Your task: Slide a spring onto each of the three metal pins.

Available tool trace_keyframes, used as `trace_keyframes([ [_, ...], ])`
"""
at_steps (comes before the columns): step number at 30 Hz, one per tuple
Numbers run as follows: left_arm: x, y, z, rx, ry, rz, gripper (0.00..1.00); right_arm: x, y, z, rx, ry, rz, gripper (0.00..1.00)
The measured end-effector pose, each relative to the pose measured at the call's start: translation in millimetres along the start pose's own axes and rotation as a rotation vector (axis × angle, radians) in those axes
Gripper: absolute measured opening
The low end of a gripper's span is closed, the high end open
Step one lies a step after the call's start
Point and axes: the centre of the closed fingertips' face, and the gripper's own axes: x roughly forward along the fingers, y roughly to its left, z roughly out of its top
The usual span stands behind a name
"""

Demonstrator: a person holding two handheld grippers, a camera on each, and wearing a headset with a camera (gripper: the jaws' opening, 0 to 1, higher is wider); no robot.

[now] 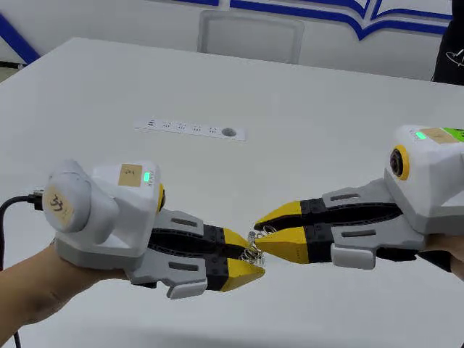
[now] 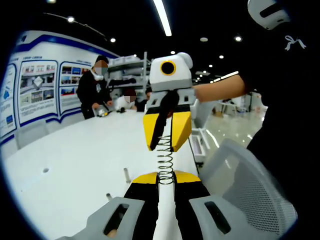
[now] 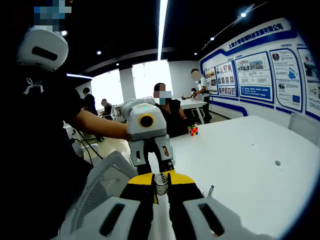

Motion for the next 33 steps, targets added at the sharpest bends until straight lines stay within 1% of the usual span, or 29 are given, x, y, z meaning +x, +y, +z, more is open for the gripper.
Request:
trace_keyframes([
  [3, -0.7, 1.4, -0.6, 0.001, 0.003, 0.008, 0.10, -0.1, -2.0, -1.3, -0.010, 0.016, -0.009, 0.10],
  [5, -1.4, 2.8, 0.4, -0.009, -0.005, 0.013, 0.10, 0.2, -3.0, -0.1, -0.008, 0.007, -0.013, 0.10],
  [8, -1.9, 5.5, 1.1, -0.008, -0.011, 0.023, 0.11, 0.5, -5.4, 1.3, -0.007, -0.001, -0.022, 0.10],
  [10, -2.3, 7.8, 1.4, -0.025, -0.019, 0.030, 0.11, 0.5, -8.1, 1.7, -0.005, -0.003, -0.029, 0.10],
  [12, -3.2, 11.1, 2.6, 0.001, -0.025, 0.049, 0.11, -0.1, -10.4, 2.2, -0.002, -0.005, -0.034, 0.10],
  [14, -4.0, 11.6, 3.3, -0.014, -0.029, 0.051, 0.12, -1.4, -12.9, 4.0, -0.001, -0.010, -0.038, 0.10],
  [16, -6.0, 15.3, 3.7, -0.025, -0.034, 0.063, 0.12, -3.6, -16.2, 7.5, 0.002, -0.022, -0.047, 0.10],
  [18, -9.4, 19.5, 4.8, -0.077, -0.052, 0.071, 0.13, -7.0, -20.7, 10.4, 0.003, -0.031, -0.058, 0.10],
  [20, -13.9, 24.1, 2.6, -0.065, -0.046, 0.085, 0.12, -11.8, -28.4, 12.4, -0.001, -0.034, -0.083, 0.10],
  [21, -15.7, 26.3, 1.5, -0.070, -0.043, 0.093, 0.12, -14.5, -32.5, 13.0, -0.003, -0.036, -0.097, 0.10],
  [24, -22.8, 34.3, -2.1, -0.081, -0.041, 0.123, 0.18, -24.6, -46.7, 14.2, 0.002, -0.041, -0.138, 0.10],
  [25, -26.0, 37.5, -3.1, -0.084, -0.042, 0.137, 0.19, -29.5, -54.3, 13.8, 0.001, -0.040, -0.166, 0.10],
  [27, -30.4, 42.5, -3.8, -0.094, -0.046, 0.159, 0.23, -36.1, -63.6, 12.8, 0.004, -0.039, -0.197, 0.10],
  [29, -36.4, 48.7, -4.3, -0.101, -0.053, 0.188, 0.27, -45.3, -77.8, 10.5, 0.009, -0.035, -0.253, 0.10],
  [31, -42.4, 53.9, -5.9, -0.111, -0.055, 0.210, 0.31, -54.8, -91.5, 6.1, 0.018, -0.026, -0.309, 0.10],
  [33, -48.7, 59.5, -8.9, -0.120, -0.054, 0.236, 0.33, -64.1, -103.9, -1.1, 0.023, -0.006, -0.356, 0.10],
])
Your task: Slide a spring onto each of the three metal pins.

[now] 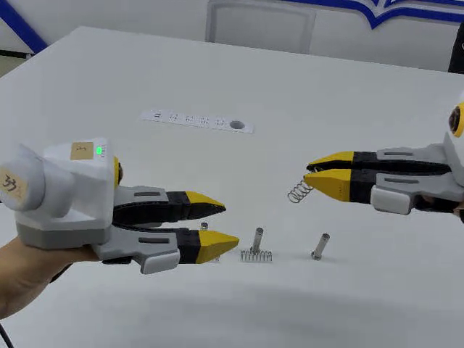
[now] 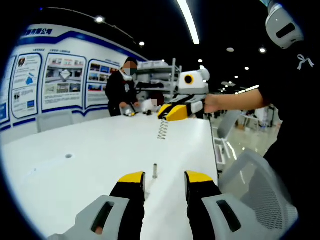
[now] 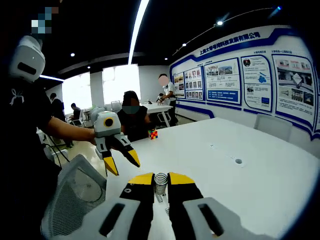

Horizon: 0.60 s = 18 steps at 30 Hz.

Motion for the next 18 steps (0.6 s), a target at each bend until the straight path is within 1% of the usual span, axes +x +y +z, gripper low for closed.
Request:
trace_keyframes([
  [2, -5.1, 6.5, -1.6, -0.006, 0.001, 0.022, 0.36, -4.0, -13.7, -8.4, -0.002, 0.024, -0.045, 0.10],
  [4, -9.3, 12.1, -3.1, -0.008, 0.004, 0.043, 0.39, -6.2, -21.6, -15.5, 0.004, 0.041, -0.070, 0.10],
  [5, -12.3, 16.8, -4.1, -0.005, 0.005, 0.063, 0.41, -7.3, -25.7, -20.8, 0.009, 0.054, -0.081, 0.10],
  [6, -14.4, 19.8, -5.0, -0.002, 0.008, 0.074, 0.44, -7.9, -28.1, -23.7, 0.015, 0.058, -0.086, 0.10],
  [8, -19.4, 26.3, -6.9, -0.005, 0.012, 0.100, 0.48, -10.4, -37.2, -32.1, 0.017, 0.078, -0.124, 0.10],
  [11, -26.7, 34.5, -9.6, -0.009, 0.017, 0.130, 0.50, -11.4, -44.3, -44.0, 0.024, 0.099, -0.148, 0.10],
  [13, -31.5, 40.8, -10.2, -0.005, 0.015, 0.161, 0.51, -11.8, -48.4, -55.8, 0.021, 0.135, -0.161, 0.10],
  [14, -34.0, 43.6, -10.7, -0.010, 0.013, 0.172, 0.52, -12.0, -51.6, -62.6, 0.017, 0.153, -0.176, 0.10],
  [15, -35.5, 44.9, -11.2, -0.015, 0.013, 0.176, 0.54, -11.9, -52.1, -67.9, 0.012, 0.171, -0.175, 0.10],
  [16, -36.8, 45.7, -11.6, -0.017, 0.013, 0.180, 0.54, -11.1, -53.2, -71.1, 0.017, 0.174, -0.179, 0.10],
  [18, -39.0, 46.9, -12.9, -0.021, 0.016, 0.188, 0.53, -10.9, -55.9, -81.2, 0.021, 0.201, -0.186, 0.10],
])
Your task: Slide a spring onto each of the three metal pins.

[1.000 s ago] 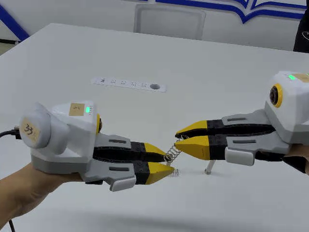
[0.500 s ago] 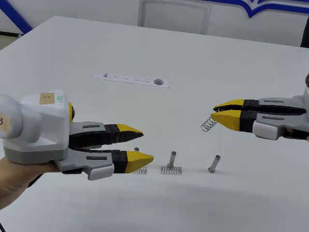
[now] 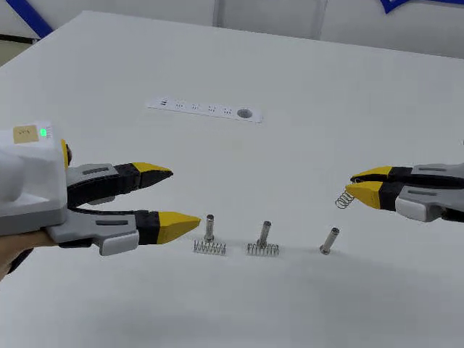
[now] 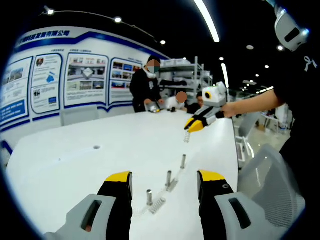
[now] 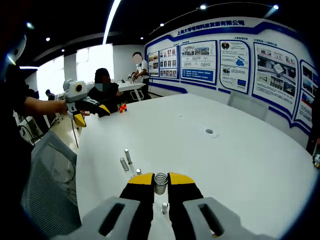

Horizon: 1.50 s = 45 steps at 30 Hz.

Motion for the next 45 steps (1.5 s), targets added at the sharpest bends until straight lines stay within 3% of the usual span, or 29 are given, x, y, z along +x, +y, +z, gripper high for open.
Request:
trace_keyframes([
  [3, -1.6, 0.9, -2.5, -0.010, 0.002, 0.002, 0.53, 4.6, -1.2, -12.7, -0.014, 0.044, -0.009, 0.10],
  [4, -2.1, 0.1, -1.0, -0.025, -0.017, -0.003, 0.52, 6.3, -1.8, -17.7, -0.034, 0.065, -0.014, 0.10],
  [21, -4.8, -0.4, -10.0, -0.062, -0.002, -0.003, 0.50, 21.6, -4.9, -42.4, -0.024, 0.156, -0.010, 0.10],
  [45, -1.0, -4.6, -8.1, -0.087, -0.012, -0.027, 0.51, 34.8, 1.7, -68.0, -0.018, 0.190, -0.020, 0.11],
])
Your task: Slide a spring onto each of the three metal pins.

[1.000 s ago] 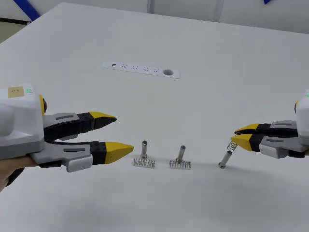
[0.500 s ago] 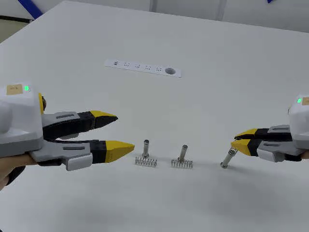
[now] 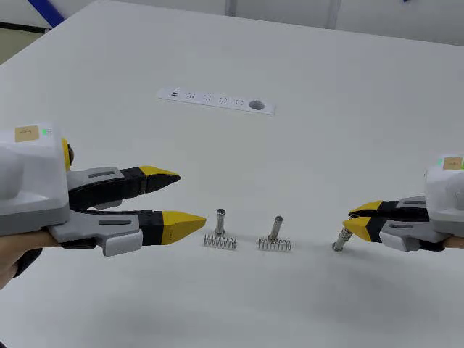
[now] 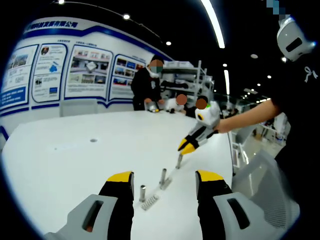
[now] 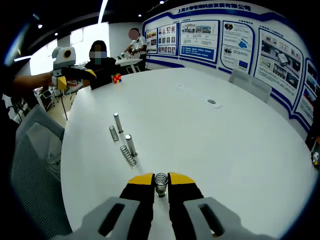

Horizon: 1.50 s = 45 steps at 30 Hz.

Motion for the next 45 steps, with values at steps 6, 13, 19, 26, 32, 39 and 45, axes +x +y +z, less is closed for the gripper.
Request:
trace_keyframes([
  [6, 1.1, -0.8, -2.1, 0.002, 0.009, -0.002, 0.51, 5.2, 0.4, -5.6, 0.001, 0.003, -0.004, 0.11],
  [13, 0.4, 0.0, -2.9, -0.001, 0.013, 0.001, 0.51, 10.4, -1.8, -11.8, 0.014, 0.008, -0.015, 0.11],
  [19, -2.4, 1.4, -3.3, -0.003, 0.015, 0.007, 0.51, 15.3, -2.8, -16.5, 0.030, 0.010, -0.016, 0.11],
  [26, -4.0, 2.9, -5.1, -0.005, 0.020, 0.015, 0.50, 18.8, 1.1, -20.4, 0.044, 0.012, -0.014, 0.11],
  [32, -1.9, 0.2, -2.7, -0.004, 0.016, 0.006, 0.50, 20.7, 1.9, -22.9, 0.051, 0.019, -0.020, 0.12],
  [39, -1.2, -1.3, -2.9, 0.003, 0.023, 0.002, 0.50, 20.5, 2.3, -22.4, 0.056, 0.023, -0.016, 0.12],
  [45, -2.3, -1.9, -1.4, 0.008, 0.022, 0.001, 0.50, 18.2, 1.4, -20.3, 0.055, 0.014, -0.020, 0.17],
])
